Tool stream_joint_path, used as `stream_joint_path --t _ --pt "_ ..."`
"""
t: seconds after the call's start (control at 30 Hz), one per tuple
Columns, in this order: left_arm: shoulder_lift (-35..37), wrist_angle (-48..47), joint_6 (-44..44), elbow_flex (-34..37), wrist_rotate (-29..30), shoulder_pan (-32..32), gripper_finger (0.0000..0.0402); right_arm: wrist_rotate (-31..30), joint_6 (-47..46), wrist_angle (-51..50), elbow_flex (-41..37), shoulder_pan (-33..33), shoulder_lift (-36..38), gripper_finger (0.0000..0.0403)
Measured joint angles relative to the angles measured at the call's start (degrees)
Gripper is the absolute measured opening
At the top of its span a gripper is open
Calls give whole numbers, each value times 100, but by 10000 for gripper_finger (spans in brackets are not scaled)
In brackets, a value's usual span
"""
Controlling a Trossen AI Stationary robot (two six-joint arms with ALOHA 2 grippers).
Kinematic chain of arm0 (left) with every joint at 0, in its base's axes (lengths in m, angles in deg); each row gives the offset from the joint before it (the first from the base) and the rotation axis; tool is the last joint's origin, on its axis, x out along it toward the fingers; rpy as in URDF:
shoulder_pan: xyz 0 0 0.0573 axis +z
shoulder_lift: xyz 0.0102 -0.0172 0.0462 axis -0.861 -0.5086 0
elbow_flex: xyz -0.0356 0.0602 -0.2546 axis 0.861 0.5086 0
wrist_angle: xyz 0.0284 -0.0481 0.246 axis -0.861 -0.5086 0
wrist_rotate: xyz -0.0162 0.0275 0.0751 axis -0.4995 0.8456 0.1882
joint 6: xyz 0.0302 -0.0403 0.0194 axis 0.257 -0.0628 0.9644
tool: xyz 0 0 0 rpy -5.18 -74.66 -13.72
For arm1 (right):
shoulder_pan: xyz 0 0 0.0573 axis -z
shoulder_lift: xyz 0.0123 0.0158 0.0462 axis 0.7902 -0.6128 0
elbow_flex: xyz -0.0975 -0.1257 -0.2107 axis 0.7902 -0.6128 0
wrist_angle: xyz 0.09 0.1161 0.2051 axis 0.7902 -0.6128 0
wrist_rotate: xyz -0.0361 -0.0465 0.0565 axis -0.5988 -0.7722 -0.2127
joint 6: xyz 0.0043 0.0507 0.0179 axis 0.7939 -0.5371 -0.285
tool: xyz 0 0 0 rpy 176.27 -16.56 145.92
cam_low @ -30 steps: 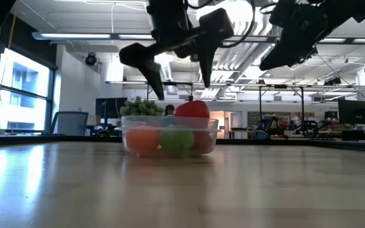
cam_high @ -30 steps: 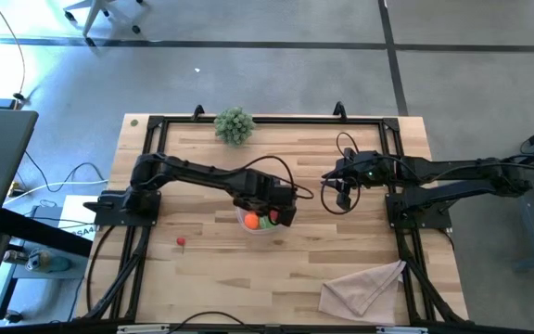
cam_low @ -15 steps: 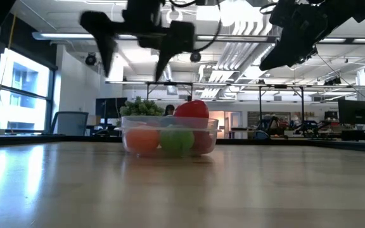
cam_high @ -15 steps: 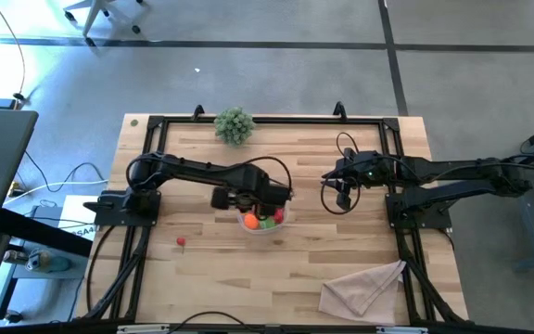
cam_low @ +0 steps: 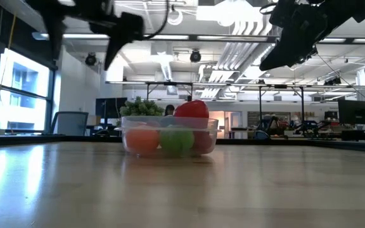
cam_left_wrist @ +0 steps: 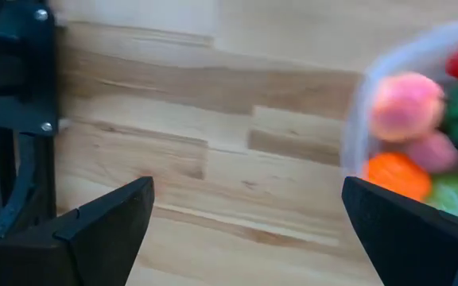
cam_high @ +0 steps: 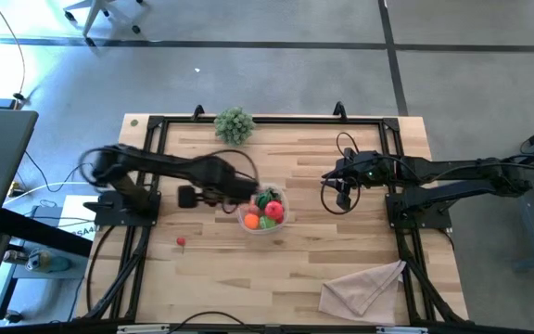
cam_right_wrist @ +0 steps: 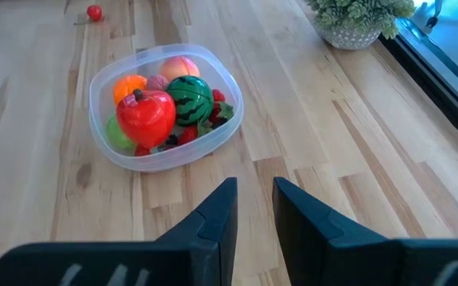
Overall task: Pick and placing Produce into tupperware
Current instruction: Put the cherry into the transparent bin
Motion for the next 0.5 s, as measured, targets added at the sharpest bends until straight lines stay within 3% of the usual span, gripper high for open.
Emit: stream_joint_path --t 0.17,0.3,0.37,0.5 --pt "1380 932 -610 1782 -95 -266 395 0 0 9 0 0 1 71" --pt "2477 1993 -1786 3222 -927 -544 395 -1 0 3 0 0 1 71" --pt "2912 2334 -2114 3722 -1285 -628 395 0 0 1 0 0 0 71" --pt "3413 2565 -2319 4429 -1197 -757 395 1 0 -3 0 -1 2 71"
